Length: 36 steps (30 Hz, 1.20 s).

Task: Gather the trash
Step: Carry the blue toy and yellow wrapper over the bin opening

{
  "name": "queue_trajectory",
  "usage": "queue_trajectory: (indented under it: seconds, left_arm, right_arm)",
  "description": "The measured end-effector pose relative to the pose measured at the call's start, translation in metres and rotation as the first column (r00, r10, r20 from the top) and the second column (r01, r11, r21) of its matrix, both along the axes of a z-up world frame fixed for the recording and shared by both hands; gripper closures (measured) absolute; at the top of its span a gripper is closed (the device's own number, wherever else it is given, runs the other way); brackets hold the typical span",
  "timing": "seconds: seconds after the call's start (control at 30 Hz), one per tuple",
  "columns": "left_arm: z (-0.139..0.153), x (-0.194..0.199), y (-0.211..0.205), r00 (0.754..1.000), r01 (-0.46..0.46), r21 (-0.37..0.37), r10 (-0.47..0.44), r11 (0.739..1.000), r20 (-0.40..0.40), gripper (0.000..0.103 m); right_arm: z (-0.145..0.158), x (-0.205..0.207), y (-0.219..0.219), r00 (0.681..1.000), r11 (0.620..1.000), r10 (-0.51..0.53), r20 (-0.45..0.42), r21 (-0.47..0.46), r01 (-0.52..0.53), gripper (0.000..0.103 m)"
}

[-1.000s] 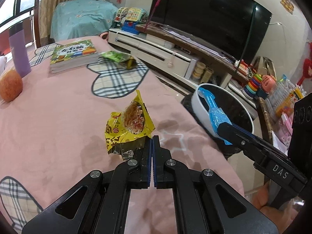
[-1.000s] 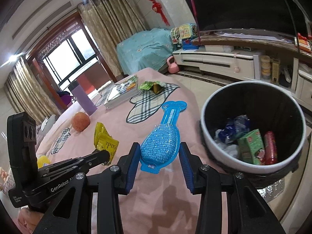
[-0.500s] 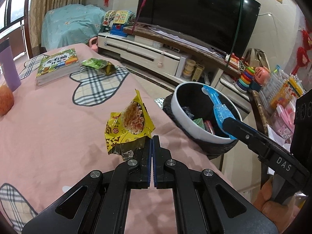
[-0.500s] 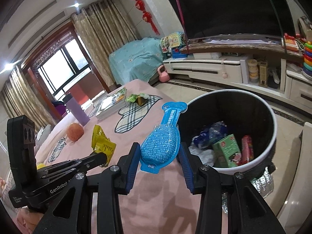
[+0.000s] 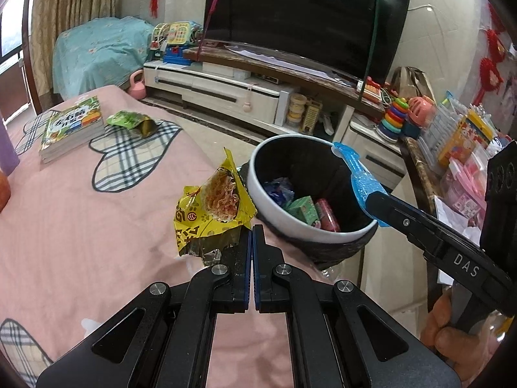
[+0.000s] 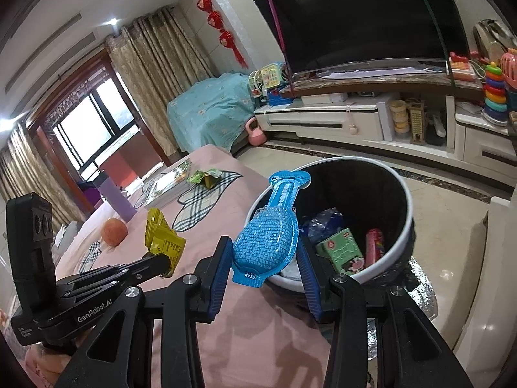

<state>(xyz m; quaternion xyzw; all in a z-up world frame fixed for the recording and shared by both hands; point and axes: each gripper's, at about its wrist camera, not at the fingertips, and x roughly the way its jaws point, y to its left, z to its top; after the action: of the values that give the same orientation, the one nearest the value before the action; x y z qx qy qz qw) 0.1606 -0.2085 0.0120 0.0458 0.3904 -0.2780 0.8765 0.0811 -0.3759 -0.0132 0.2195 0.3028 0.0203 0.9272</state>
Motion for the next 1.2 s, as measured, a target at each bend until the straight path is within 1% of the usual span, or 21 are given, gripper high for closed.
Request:
queue_trajectory:
  seconds: [0.73,1.2]
  left_arm:
    - [0.005,-0.014,-0.025,0.998,0.059,0.001,-0.059,0.998,0.012,0.102]
    - [0.009,-0.021,-0.043,0.996,0.089,0.008,-0.089,0.996,0.020,0.102]
  right_arm:
    - [0.002,-0.022,-0.017,0.999,0.999,-0.037,0.016,0.009,0.037,0.062]
    - [0.005,-0.028,-0.027,0.998,0.998,-0.052,0.025,0.019,0.052,0.062]
